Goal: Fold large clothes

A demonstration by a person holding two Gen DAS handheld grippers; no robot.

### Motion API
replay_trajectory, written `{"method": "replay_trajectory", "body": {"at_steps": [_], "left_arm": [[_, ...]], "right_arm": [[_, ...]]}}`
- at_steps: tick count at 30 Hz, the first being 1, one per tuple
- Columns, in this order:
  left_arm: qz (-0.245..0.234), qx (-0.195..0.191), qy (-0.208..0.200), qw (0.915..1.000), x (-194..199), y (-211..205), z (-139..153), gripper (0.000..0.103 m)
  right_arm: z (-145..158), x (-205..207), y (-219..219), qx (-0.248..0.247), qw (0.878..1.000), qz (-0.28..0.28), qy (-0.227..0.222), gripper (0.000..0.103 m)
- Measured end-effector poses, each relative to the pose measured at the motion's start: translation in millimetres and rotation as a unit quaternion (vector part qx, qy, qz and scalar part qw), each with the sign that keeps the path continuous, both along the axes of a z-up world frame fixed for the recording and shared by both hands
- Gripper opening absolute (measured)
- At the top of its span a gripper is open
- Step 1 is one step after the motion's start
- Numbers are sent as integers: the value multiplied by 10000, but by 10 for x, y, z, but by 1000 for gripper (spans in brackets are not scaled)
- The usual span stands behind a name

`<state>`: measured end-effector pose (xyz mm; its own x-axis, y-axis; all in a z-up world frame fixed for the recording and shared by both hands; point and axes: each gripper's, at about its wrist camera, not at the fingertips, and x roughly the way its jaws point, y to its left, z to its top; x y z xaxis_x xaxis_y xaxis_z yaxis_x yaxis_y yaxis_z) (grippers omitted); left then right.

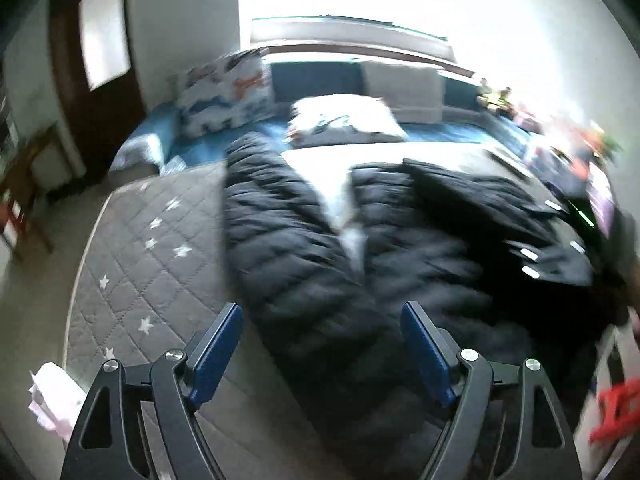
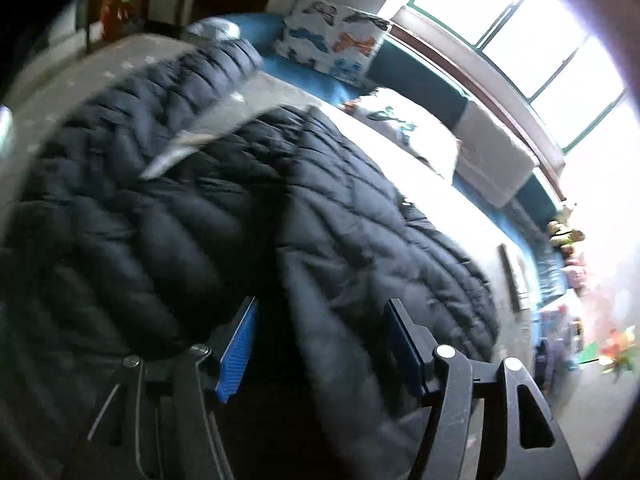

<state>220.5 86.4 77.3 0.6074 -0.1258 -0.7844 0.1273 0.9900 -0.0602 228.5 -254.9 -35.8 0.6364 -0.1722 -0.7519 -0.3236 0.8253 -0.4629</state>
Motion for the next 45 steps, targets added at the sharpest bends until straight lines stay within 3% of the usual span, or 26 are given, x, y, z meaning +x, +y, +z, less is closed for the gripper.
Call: {"method": "replay_trajectory", "body": {"at_steps": [2,6,9,14,15,16,17,19,22,25,30,32,33,34,36,38,39,42,45], "left_arm": [[283,-78,230,9993,343,221,-158,86],[611,-481,679,9947,951,592,-539,86],[697,-997,930,9882,1200,725,-832,86],[767,-1444,1099,9804,1384,723,-1138,85],[747,-1536,1120,9789,1418,714,-1185,81],[740,-1588,1118,9782,1448,688,-1217,65],[716,-1654,1118,9773,1470,668,-1248,57],[794,-1493,1011,9804,1485,605,-1281,28],[1055,-985,570,9879,1345,535,-1130,14],[1424,-505,93,9885,1051,577,-886,12],[1908,50,-200,9814,420,732,-631,11],[1936,189,-55,9809,256,774,-669,11],[1893,260,115,9815,189,817,-725,17],[1921,307,323,9804,153,833,-774,21],[1924,86,633,9792,112,893,-806,24],[1864,-166,732,9796,66,934,-710,27],[1765,-205,751,9812,49,905,-635,35],[1500,-66,564,9871,-32,918,-313,61],[1297,20,278,9912,-99,824,60,69]], "right_arm": [[-23,41,-64,-180,9998,-87,-87,69],[134,-13,-323,-149,9990,-243,-355,38],[365,-141,-620,-381,9938,-522,-900,25],[633,-279,-1367,-335,9803,-1419,-1330,24],[647,-308,-1546,-314,9769,-1642,-1327,24],[645,-340,-1742,-290,9729,-1886,-1309,24],[626,-370,-1913,-264,9690,-2103,-1269,24],[566,-438,-2270,-100,9602,-2550,-1135,24],[420,-522,-2708,226,9468,-3097,-852,24],[254,-639,-3028,385,9340,-3504,-586,24],[181,-774,-3345,922,9137,-3943,-328,24],[242,-872,-3369,1234,9073,-4003,-373,25],[268,-860,-3385,1333,9077,-3960,-388,27],[328,-888,-3364,1431,9092,-3885,-435,28],[494,-943,-3253,1577,9161,-3648,-538,45],[648,-986,-3064,1778,9243,-3323,-602,54],[762,-1013,-2962,1908,9295,-3091,-638,56],[944,-1040,-2752,2312,9381,-2519,-553,64],[959,-959,-2582,2507,9435,-2151,-282,65]]}}
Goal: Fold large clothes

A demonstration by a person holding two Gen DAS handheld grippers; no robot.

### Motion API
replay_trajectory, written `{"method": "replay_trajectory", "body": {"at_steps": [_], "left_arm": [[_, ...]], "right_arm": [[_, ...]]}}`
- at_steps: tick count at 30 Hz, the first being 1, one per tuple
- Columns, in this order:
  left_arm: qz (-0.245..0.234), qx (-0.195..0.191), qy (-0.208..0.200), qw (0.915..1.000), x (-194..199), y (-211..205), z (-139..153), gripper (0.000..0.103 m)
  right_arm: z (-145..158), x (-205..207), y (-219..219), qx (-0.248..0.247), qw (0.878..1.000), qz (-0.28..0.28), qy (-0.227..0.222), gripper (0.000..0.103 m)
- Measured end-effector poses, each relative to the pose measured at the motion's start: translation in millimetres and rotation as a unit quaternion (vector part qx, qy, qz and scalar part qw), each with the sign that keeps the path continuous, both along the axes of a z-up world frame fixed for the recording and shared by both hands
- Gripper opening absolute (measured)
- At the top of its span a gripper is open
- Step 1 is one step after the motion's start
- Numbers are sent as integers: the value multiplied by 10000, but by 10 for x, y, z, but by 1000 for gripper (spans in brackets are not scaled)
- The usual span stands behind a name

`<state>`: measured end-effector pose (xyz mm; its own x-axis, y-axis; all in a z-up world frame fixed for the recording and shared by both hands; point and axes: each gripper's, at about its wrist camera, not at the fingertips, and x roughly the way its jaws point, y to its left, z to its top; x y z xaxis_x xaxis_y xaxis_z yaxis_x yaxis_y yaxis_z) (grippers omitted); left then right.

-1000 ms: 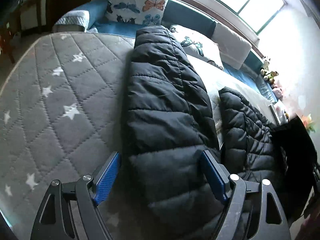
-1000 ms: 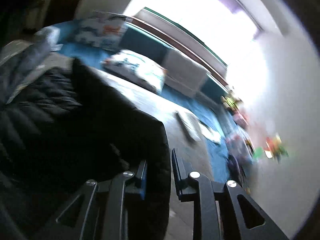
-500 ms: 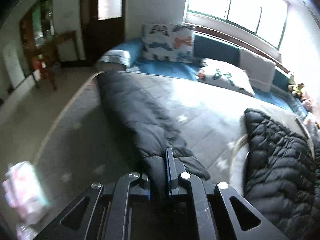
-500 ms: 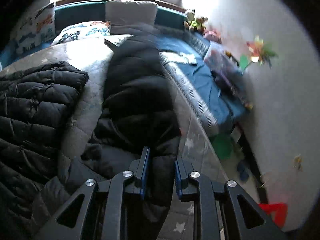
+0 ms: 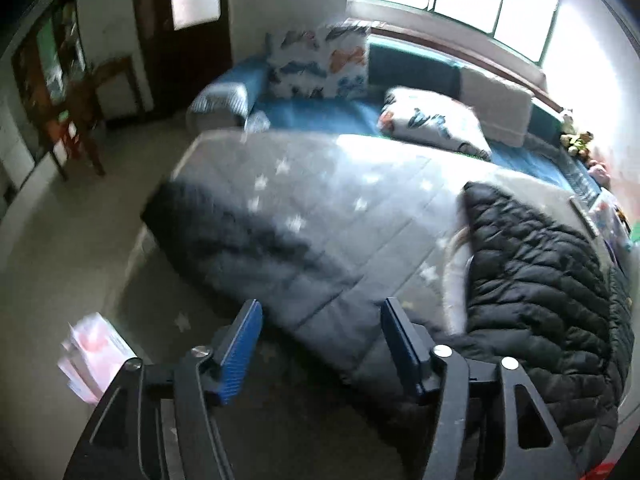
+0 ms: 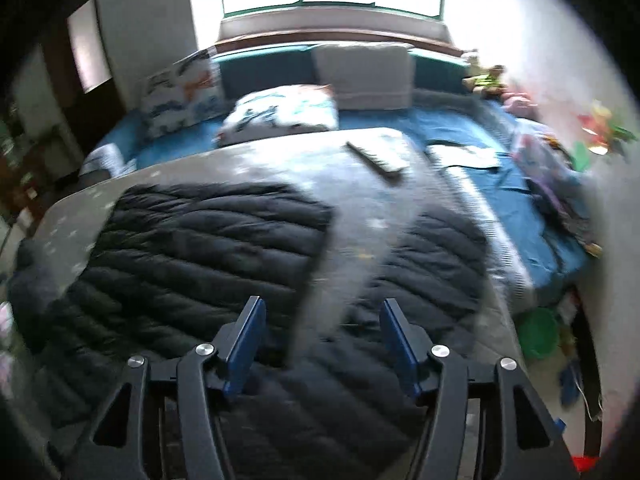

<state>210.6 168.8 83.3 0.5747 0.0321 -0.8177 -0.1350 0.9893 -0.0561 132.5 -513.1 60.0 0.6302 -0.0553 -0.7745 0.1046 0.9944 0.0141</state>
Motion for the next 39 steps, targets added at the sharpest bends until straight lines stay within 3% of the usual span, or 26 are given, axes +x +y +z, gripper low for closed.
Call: {"method": "replay_trajectory", "body": {"at_steps": [2,5,9,11,15,19,23,27,29,31,33,34,36,39], "left_arm": [[-280,-137,-112,9995,27,-187,187,73],[-786,-495,-34,9957,190,-538,217,75],[-1347,-1046,318,9848,545,-1133,-90,75],[-1475,-1135,505,9812,777,-1411,-293,75],[-1533,-1170,888,9772,1216,-1805,-712,75],[-1263,-1377,1372,9728,1570,-1825,-1107,75],[-1319,-1321,1444,9717,1741,-1880,-1322,75],[-1482,-1478,1642,9640,1858,-2042,-1533,75],[-1606,-1339,1439,9673,1875,-2136,-1561,71],[-1714,-1067,1227,9717,1851,-2226,-1559,51],[-1771,-961,975,9746,1799,-2269,-1514,35],[-1786,-922,874,9757,1770,-2285,-1477,29],[-1768,-723,589,9798,1700,-2298,-1362,25],[-1556,-690,79,9854,1642,-2164,-1073,22]], "right_arm": [[-72,133,158,279,9991,261,176,65],[-299,342,289,410,9976,384,401,65],[-652,617,316,666,9941,313,800,65],[-792,700,272,716,9928,191,941,65],[-1010,823,102,856,9896,-1,1154,65],[-1176,874,-27,1016,9863,-99,1298,65],[-1315,897,-124,1292,9823,-41,1356,65],[-1338,934,-107,1332,9829,166,1261,66],[-1330,941,-36,1202,9843,311,1253,66],[-1311,963,36,1013,9862,415,1245,61],[-1248,978,122,758,9891,410,1195,38],[-1204,1019,160,698,9899,422,1157,33],[-1056,1034,274,492,9926,517,987,19],[-711,1094,462,324,9956,691,541,17]]}}
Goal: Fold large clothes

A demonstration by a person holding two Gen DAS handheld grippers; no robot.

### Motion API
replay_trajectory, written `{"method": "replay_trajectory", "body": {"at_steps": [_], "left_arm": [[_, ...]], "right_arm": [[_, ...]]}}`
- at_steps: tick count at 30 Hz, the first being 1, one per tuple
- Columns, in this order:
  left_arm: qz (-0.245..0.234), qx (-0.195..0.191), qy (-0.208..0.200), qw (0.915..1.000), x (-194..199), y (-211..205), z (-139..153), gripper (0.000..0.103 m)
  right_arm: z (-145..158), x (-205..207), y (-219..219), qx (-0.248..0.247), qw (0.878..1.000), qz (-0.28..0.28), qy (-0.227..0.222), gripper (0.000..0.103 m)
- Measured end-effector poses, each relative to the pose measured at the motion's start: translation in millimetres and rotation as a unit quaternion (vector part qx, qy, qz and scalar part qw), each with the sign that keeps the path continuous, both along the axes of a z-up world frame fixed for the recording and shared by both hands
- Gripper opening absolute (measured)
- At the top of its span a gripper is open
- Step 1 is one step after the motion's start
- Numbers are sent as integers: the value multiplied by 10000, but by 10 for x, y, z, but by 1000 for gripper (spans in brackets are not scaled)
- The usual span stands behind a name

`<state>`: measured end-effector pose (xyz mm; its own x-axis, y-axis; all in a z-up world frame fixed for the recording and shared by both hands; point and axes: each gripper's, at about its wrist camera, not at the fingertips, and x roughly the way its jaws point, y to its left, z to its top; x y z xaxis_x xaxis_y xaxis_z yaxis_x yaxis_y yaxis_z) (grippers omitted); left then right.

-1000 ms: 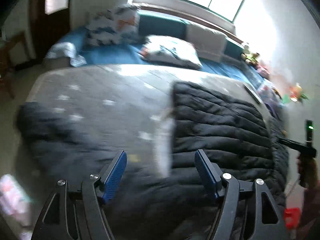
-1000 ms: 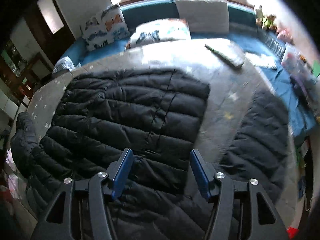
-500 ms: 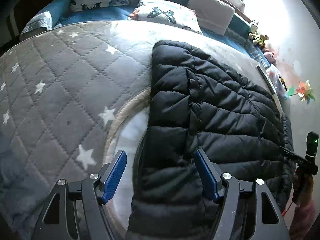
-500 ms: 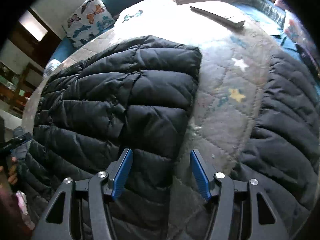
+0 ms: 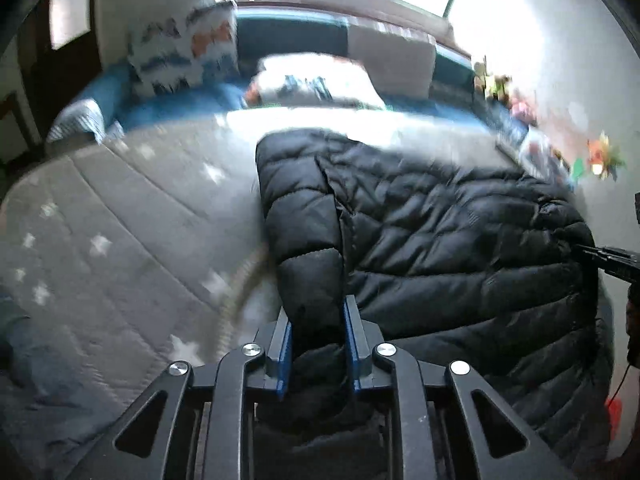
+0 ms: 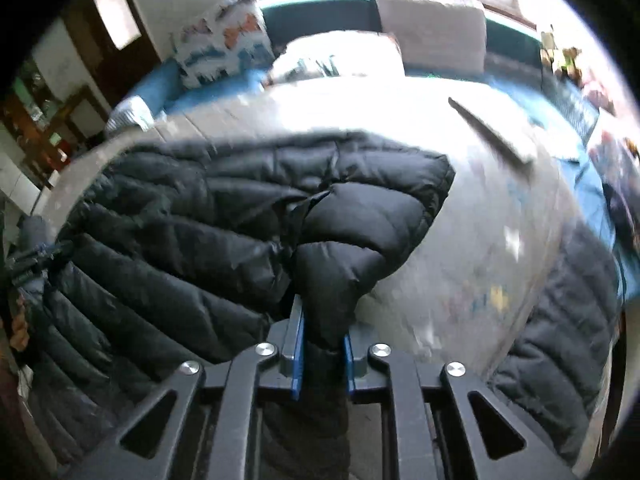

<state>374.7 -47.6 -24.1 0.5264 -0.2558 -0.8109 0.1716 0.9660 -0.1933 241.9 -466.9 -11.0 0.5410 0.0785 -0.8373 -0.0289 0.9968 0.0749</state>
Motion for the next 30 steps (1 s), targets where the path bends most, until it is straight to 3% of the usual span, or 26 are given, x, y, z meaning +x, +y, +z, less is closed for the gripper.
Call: {"method": "replay_trajectory", "body": {"at_steps": [5,7,10,13,16,23,30], "left_arm": [[566,192,-262,9979,122,334,201,22],[723,351,-43,9968,267,467,60,30],[886,218,614,9939,439,647,-263,44],[922,179,650,9935,414,700,-289,50],[852,481,437,9942,253,672,-120,50],[17,637,-17,9980,-593,345,417,50],[-1121,545,29,9922,-1695,-141,409,50]], "right_arm": [[350,336,349,-144,9973,215,-686,17],[242,554,441,-127,9981,227,-559,21],[-5,706,531,-306,9993,207,-73,24],[-29,619,592,-750,9967,313,64,28],[119,339,572,-716,9961,478,183,28],[207,-373,1095,-479,9897,1231,558,29],[-207,-1203,1479,-768,9698,1973,1206,29]]}}
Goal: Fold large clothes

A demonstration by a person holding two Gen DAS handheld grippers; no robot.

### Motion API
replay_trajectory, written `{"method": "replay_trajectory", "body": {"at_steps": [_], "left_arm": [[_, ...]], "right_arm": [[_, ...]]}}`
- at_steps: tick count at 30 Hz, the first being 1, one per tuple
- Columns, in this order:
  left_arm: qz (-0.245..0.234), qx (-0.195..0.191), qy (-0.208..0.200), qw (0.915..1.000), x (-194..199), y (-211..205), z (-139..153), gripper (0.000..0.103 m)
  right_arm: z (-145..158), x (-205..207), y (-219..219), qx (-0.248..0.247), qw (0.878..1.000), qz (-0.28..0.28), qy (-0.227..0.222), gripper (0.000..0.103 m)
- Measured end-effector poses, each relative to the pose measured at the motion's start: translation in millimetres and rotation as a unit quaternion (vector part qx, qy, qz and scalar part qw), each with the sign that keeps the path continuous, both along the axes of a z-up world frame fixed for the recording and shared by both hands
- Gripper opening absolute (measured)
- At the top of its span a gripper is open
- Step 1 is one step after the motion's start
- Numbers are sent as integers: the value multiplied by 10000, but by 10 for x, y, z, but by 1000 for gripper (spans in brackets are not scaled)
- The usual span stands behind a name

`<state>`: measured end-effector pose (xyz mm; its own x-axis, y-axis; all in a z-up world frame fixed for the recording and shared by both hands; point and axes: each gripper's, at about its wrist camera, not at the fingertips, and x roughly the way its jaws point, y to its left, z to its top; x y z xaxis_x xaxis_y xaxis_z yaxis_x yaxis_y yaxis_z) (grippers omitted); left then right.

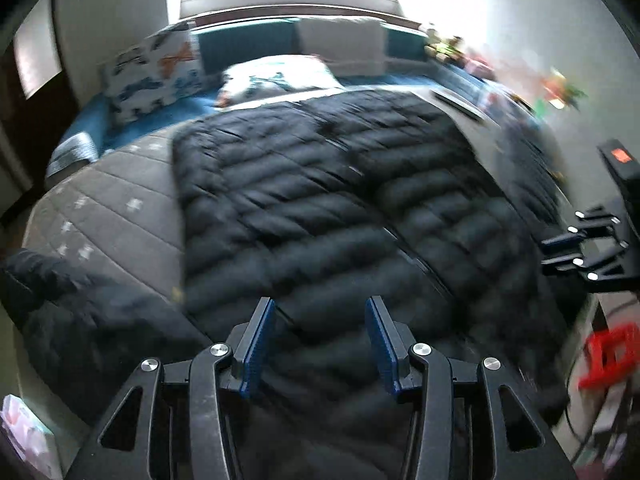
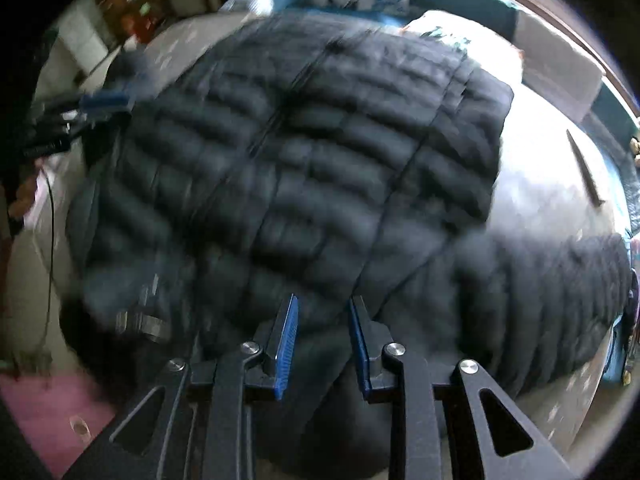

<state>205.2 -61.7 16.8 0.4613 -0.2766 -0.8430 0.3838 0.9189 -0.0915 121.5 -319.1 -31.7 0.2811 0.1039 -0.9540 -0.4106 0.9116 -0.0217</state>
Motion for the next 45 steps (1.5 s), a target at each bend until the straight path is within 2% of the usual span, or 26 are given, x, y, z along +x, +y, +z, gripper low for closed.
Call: {"method": "replay_trajectory", "body": {"at_steps": [1,3,5,7,10,14,17,20,22,24,26,29,31,33,35,38,39,43,45], "left_arm": [[-139,-26,-5,9999,-152,-70,-15,50],[-357,-87,-27,9993,-388,-211,-53,50],[-581,-125,-116,9982,-566,-379,-73,50],[-746,-196,-264,9967,-642,-515,-86,50],[-1093,-298,-260,9932,-738,-741,-181,50],[-1581,-236,-353,9865,-1002,-948,-372,47],[-1700,-149,-278,9849,-1128,-990,-535,45],[-1710,-68,-79,9852,-1200,-962,-743,45],[-1722,-21,-125,9850,-1248,-935,-811,45],[-1787,47,-193,9837,-1277,-913,-804,45],[-1805,61,-168,9834,-1271,-905,-812,45],[-1833,75,-138,9829,-1265,-904,-825,45],[-1841,70,-130,9828,-1257,-907,-814,45],[-1837,78,-102,9829,-1253,-911,-799,45],[-1843,110,-88,9828,-1238,-932,-796,45],[-1857,145,-47,9825,-1217,-942,-787,45],[-1863,162,4,9824,-1205,-939,-765,45],[-1813,-8,266,9831,-1135,-885,-587,45],[-1784,-109,294,9835,-1106,-864,-454,45]], "right_arm": [[-64,-105,-4,-97,9999,66,45,29],[-257,-302,-31,-611,9980,186,-12,29],[-446,-375,-114,-851,9963,126,90,29],[-480,-378,-199,-616,9981,-16,12,29],[-319,-350,-228,-433,9987,-276,-63,29],[-80,-452,-99,95,9981,-200,-567,29],[-227,-545,28,366,9979,24,-526,29],[-525,-525,67,187,9991,93,-372,30],[-512,-518,18,330,9984,115,-448,30],[-375,-515,-109,732,9965,49,-409,30],[-164,-436,-320,986,9933,-186,-579,30],[76,-254,-654,839,9880,-631,-1136,30],[132,-121,-822,829,9837,-892,-1326,33],[11,7,-1031,766,9805,-1172,-1380,33],[-186,192,-1249,657,9800,-1483,-1154,33],[-476,330,-1584,1031,9753,-1797,-761,33],[-479,318,-1687,1329,9711,-1831,-763,32],[-309,256,-1949,1614,9603,-2064,-957,34],[-223,210,-2228,1495,9515,-2433,-1149,38]]}}
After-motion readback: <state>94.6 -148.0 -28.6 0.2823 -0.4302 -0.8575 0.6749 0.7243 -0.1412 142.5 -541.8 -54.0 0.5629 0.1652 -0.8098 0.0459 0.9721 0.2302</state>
